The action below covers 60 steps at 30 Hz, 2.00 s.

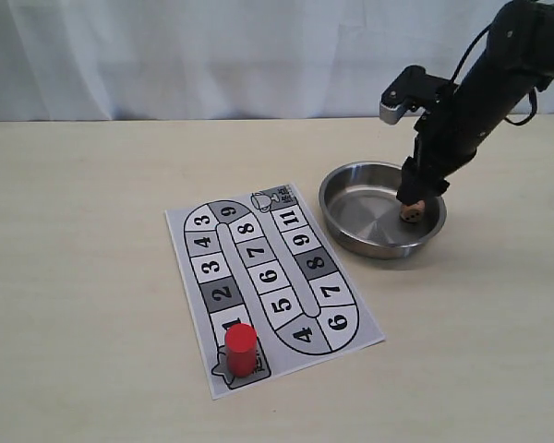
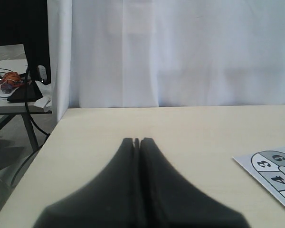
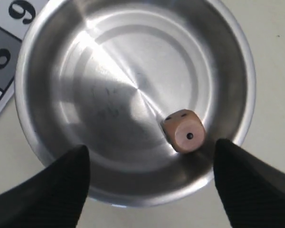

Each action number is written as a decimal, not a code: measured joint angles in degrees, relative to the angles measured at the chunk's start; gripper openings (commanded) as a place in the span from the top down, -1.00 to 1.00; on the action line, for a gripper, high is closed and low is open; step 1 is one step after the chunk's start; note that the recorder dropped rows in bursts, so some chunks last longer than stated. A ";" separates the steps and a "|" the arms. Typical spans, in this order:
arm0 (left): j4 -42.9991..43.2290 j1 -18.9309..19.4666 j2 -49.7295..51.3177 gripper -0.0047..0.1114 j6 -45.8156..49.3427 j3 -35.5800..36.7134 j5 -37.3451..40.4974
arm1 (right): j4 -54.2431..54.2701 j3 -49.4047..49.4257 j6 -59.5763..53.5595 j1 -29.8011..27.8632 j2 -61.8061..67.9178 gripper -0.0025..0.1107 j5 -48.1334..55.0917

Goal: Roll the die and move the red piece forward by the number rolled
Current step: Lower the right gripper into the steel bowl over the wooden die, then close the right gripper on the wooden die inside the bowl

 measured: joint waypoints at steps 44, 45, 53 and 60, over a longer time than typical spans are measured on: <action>0.00 0.00 0.00 0.92 0.00 0.00 0.11 | -5.43 -0.01 -12.44 0.00 9.77 0.27 -10.21; 0.00 0.00 0.00 0.92 0.00 0.00 0.11 | -5.54 -0.01 -12.44 0.00 9.77 0.32 -10.21; 0.00 0.00 0.00 0.92 0.00 0.00 0.11 | -5.54 -0.01 -12.44 0.00 9.77 0.84 -10.25; 0.00 0.00 0.00 0.92 0.00 0.00 0.11 | -3.64 -0.01 -12.44 0.00 9.77 0.88 -10.35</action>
